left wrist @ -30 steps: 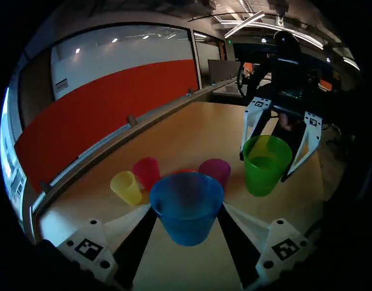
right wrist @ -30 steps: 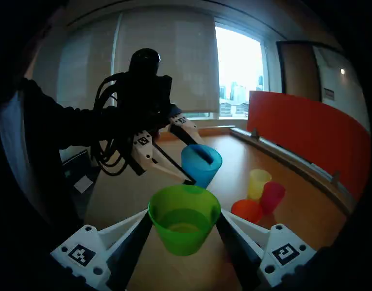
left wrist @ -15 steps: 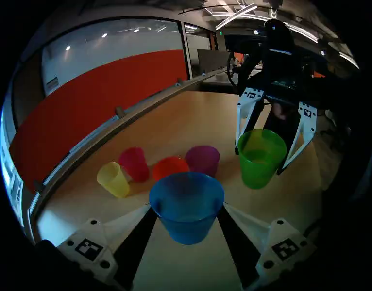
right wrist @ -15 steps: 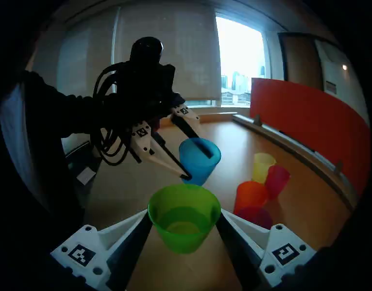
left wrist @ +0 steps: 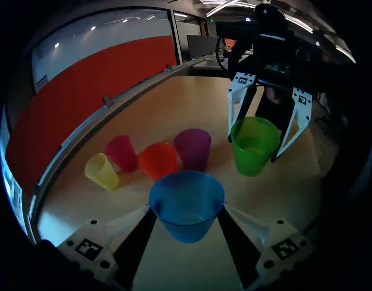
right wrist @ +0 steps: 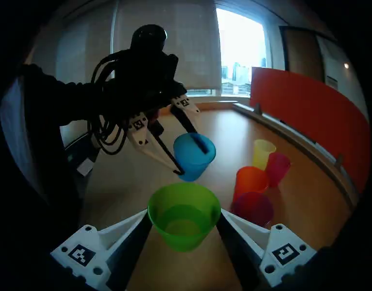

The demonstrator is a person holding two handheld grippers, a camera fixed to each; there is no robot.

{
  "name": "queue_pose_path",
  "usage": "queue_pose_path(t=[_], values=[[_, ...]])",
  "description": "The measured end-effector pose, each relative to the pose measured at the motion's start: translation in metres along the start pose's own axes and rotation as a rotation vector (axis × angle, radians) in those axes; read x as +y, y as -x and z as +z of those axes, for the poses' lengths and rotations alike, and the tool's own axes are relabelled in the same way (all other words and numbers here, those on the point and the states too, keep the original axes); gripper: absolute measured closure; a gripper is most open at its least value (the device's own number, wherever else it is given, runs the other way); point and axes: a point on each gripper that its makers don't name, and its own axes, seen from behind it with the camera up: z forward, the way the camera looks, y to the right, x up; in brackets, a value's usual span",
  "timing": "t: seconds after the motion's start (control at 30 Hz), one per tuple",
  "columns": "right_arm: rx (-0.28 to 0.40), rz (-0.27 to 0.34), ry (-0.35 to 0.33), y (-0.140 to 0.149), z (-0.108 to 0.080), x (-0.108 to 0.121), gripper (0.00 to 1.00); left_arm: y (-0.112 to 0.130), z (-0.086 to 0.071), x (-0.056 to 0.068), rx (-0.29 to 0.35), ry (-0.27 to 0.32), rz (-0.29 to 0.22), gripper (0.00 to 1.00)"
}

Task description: Pour water

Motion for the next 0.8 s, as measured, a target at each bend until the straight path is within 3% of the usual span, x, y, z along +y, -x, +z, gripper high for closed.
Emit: queue_pose_path(t=[0.27, 0.8], values=[[-0.036, -0.012, -0.006, 0.011, 0.003, 0.003, 0.09, 0.006, 0.012, 0.006, -0.046, 0.027, 0.023, 0.16], [-0.069, -0.01, -0.004, 0.027, 0.007, 0.011, 0.09, 0.015, 0.033, 0.01, -0.075, 0.068, 0.01, 0.16]])
